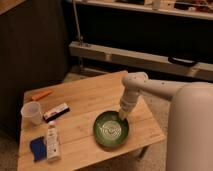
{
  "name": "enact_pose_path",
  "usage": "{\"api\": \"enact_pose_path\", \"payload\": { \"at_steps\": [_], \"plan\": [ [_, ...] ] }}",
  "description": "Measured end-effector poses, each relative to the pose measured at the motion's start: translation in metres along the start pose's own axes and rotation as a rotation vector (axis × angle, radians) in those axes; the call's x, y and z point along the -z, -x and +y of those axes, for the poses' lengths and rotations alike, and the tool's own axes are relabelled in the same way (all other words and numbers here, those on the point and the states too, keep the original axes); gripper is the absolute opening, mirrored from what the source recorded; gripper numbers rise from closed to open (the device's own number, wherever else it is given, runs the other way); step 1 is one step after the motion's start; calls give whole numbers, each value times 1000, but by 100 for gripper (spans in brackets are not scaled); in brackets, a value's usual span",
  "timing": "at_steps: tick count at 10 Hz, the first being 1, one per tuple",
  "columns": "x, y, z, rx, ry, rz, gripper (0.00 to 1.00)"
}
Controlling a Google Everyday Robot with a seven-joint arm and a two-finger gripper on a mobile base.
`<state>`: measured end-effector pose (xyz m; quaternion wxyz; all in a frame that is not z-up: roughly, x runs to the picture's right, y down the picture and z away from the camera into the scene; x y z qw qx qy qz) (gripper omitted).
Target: Drag the ceramic bowl in a circle
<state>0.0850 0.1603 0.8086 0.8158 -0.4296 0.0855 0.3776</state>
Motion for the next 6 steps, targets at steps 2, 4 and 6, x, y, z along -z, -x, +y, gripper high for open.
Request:
{"api": "enact_pose_path", "payload": {
  "at_steps": [2, 4, 6],
  "plan": [
    [7, 3, 26, 52, 4, -16, 0],
    [7, 17, 49, 102, 10, -26, 0],
    [3, 39, 63, 126, 12, -34, 0]
  ]
}}
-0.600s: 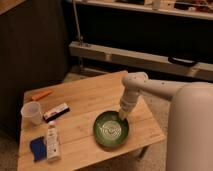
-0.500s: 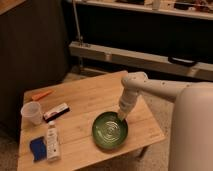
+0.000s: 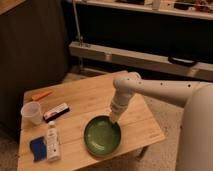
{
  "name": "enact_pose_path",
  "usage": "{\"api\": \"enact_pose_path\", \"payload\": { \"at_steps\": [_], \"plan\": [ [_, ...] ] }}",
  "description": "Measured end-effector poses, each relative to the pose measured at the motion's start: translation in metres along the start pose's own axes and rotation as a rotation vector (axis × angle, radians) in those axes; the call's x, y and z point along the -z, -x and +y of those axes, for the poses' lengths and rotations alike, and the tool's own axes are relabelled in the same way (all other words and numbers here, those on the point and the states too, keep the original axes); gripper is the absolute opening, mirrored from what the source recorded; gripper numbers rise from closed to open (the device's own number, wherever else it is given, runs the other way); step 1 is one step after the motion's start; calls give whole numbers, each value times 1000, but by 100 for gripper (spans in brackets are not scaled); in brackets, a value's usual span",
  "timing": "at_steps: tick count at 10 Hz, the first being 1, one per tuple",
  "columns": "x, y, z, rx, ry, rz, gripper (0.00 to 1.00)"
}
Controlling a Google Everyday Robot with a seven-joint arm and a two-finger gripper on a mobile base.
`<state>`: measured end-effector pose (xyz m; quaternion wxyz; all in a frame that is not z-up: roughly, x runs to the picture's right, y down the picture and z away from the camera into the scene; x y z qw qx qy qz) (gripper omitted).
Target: Drag the ceramic bowl in a circle
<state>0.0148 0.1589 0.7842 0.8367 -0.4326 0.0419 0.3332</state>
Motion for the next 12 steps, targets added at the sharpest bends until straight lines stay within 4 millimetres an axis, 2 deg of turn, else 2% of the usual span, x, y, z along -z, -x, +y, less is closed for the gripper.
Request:
{"api": "enact_pose_path", "payload": {
  "at_steps": [1, 3, 8, 10, 12],
  "plan": [
    [-3, 16, 8, 17, -4, -3, 0],
    [-4, 33, 15, 34, -10, -8, 0],
    [-5, 92, 8, 28, -11, -26, 0],
    [-7, 106, -3, 5, -15, -27, 0],
    [-9, 114, -27, -31, -28, -20, 0]
  ]
}}
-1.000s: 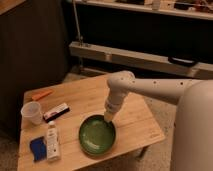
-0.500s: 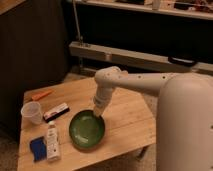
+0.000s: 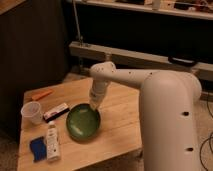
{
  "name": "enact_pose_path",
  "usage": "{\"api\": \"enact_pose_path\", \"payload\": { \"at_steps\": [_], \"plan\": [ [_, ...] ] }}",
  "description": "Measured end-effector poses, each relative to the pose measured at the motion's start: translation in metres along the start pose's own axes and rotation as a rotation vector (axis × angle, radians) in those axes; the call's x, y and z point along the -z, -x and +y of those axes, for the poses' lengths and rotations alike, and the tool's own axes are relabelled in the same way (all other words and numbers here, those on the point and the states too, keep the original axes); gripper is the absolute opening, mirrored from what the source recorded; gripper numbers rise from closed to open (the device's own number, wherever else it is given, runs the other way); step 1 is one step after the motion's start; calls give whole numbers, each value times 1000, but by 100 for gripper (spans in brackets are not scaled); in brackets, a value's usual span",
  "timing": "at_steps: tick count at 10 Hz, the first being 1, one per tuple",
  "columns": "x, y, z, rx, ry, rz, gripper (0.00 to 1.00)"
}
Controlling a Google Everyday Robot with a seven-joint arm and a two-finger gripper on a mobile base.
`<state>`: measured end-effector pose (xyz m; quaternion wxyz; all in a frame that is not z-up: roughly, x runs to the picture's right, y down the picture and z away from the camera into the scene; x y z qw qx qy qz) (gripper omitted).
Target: Drag the ceramic bowl in a circle
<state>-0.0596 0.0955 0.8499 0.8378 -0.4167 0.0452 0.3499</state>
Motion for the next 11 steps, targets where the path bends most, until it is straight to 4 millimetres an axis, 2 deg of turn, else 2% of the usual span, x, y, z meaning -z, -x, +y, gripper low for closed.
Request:
{"api": "enact_pose_path", "payload": {
  "at_steps": [1, 3, 5, 8, 11],
  "plan": [
    [-2, 1, -13, -23, -5, 7, 0],
    [-8, -4, -57, -101, -19, 30, 0],
    [-13, -18, -91, -171, -36, 48, 0],
    [-1, -62, -133, -246, -69, 49, 0],
    [19, -112, -153, -266, -105, 39, 0]
  ]
}}
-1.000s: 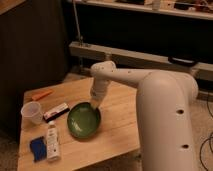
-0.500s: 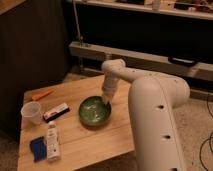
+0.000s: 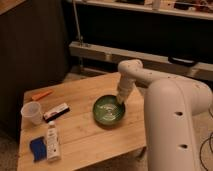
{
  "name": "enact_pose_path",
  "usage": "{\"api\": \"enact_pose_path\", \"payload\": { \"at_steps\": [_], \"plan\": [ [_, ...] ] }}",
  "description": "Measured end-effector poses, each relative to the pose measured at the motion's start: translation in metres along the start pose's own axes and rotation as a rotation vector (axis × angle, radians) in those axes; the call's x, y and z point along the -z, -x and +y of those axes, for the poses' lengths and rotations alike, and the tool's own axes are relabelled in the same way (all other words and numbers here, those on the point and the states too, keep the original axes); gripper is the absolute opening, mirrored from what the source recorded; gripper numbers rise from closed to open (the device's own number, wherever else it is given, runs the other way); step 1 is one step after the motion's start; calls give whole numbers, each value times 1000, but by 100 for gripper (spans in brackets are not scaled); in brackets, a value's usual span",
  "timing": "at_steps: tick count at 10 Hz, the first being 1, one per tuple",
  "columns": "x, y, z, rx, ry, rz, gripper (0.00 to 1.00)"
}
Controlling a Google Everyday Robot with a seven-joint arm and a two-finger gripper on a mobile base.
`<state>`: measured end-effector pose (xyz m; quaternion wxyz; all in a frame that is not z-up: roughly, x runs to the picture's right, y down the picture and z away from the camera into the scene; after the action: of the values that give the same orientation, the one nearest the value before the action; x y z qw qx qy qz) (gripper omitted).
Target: Drag the ceramic bowl in a circle
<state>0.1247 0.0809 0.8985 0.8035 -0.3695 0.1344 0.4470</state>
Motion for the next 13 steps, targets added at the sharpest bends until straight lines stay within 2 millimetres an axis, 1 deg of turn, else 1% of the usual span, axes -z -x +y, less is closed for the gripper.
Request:
{"api": "enact_pose_path", "payload": {
  "at_steps": [2, 3, 5, 6, 7, 8, 9, 10, 11, 12, 13],
  "plan": [
    [5, -31, -9, 4, -12, 4, 0],
    [4, -41, -6, 12, -16, 9, 0],
    [-3, -62, 16, 43, -12, 23, 0],
    [-4, -73, 23, 53, -9, 26, 0],
    [-4, -80, 30, 60, -4, 25, 0],
    [-1, -88, 40, 78, 0, 16, 0],
    [2, -93, 49, 95, 4, 14, 0],
    [6, -93, 56, 113, 9, -2, 0],
    [11, -94, 69, 140, 17, -12, 0],
    [15, -94, 80, 159, 19, -20, 0],
    [16, -89, 89, 172, 19, -29, 0]
  ]
}}
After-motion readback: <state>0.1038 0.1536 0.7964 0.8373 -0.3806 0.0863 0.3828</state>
